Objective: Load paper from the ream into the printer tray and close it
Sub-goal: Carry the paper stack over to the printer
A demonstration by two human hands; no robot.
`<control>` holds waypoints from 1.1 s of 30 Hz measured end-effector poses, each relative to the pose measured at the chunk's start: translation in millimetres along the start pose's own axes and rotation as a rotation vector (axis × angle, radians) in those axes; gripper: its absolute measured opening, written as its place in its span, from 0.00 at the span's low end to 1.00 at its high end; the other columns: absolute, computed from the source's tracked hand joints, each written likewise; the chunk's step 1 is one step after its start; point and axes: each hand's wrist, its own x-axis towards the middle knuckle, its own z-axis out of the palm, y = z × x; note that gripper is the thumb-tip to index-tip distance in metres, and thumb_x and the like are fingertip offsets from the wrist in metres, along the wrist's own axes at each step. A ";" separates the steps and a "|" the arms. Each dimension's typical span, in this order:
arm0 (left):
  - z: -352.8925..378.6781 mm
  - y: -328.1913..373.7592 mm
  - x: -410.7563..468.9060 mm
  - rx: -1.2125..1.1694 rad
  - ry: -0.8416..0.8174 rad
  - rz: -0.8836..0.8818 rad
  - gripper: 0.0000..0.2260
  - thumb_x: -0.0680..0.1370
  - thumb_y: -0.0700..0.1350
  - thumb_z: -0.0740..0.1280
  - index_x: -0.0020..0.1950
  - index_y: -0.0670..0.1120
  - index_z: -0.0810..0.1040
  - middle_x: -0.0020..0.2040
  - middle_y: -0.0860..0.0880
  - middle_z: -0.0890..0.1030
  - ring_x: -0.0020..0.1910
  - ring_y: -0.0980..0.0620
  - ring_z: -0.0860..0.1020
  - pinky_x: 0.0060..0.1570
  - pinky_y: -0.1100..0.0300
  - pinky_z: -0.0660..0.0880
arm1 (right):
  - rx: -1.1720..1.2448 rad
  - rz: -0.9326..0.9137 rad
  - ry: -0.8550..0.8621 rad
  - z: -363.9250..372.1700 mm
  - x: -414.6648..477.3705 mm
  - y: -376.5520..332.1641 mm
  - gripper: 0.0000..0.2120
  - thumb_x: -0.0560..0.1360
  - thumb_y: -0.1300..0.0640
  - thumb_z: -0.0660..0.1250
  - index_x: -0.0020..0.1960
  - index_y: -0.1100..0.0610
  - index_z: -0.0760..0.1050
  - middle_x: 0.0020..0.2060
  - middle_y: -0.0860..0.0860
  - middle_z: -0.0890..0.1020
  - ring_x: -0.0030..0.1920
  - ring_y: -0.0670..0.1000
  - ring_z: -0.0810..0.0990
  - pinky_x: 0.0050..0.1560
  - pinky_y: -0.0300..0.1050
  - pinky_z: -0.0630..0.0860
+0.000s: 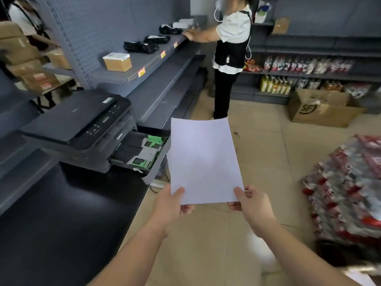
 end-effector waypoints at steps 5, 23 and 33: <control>17.8 21.9 36.9 0.004 -0.063 -0.007 0.10 0.82 0.38 0.60 0.57 0.42 0.79 0.44 0.42 0.85 0.31 0.48 0.80 0.32 0.58 0.79 | 0.032 0.015 0.071 -4.6 26.6 -14.7 0.07 0.79 0.56 0.62 0.50 0.55 0.79 0.36 0.54 0.88 0.36 0.57 0.87 0.41 0.48 0.76; 134.3 129.8 233.6 0.002 0.089 0.069 0.07 0.83 0.40 0.60 0.53 0.47 0.77 0.46 0.43 0.83 0.36 0.43 0.79 0.40 0.51 0.79 | 0.022 -0.095 -0.038 -53.7 276.7 -117.1 0.06 0.80 0.55 0.62 0.51 0.54 0.77 0.36 0.54 0.88 0.33 0.54 0.86 0.55 0.63 0.80; 94.5 173.6 309.6 -0.039 0.367 0.114 0.06 0.83 0.42 0.60 0.55 0.48 0.76 0.48 0.43 0.83 0.35 0.47 0.81 0.35 0.57 0.83 | -0.035 -0.180 -0.215 29.4 392.6 -183.2 0.05 0.81 0.57 0.63 0.51 0.54 0.78 0.42 0.55 0.87 0.35 0.51 0.87 0.47 0.55 0.84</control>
